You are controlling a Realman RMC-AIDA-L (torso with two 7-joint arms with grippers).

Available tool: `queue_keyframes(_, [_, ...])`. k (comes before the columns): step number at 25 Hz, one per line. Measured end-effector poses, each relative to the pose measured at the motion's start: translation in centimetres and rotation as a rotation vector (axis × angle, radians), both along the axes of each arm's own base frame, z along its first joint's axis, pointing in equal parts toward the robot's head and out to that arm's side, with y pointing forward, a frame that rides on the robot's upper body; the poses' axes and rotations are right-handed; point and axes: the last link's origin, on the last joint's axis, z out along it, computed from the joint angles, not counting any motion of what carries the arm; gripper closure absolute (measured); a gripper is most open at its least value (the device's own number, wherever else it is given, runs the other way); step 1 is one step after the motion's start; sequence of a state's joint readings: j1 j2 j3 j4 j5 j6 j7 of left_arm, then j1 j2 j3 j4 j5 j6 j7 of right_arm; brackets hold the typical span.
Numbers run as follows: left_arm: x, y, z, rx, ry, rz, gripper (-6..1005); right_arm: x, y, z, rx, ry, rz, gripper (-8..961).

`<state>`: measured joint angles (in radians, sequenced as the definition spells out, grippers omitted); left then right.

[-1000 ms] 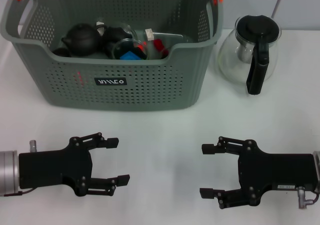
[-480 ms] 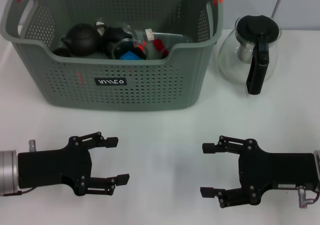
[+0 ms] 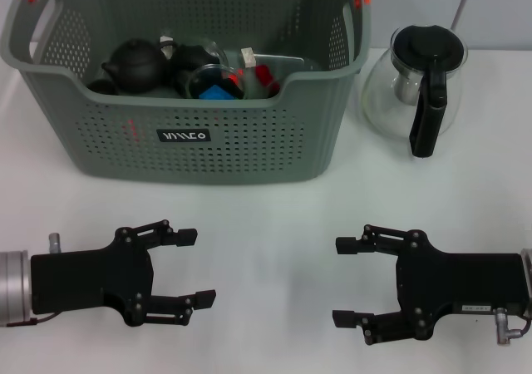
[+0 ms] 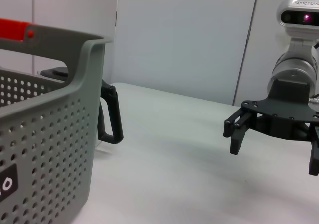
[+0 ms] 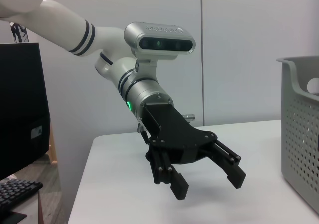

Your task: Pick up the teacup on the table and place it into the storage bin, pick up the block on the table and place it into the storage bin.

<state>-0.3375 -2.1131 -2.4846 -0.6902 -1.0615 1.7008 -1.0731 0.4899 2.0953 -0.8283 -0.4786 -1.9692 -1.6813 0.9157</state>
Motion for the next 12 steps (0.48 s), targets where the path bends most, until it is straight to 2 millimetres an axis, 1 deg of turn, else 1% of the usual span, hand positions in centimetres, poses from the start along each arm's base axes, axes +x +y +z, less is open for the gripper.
queue_keyframes(12, [0.06,-0.05,0.0,-0.003,-0.006,0.003,94,0.11,-0.1,-0.01,-0.001,-0.001,-0.003,39])
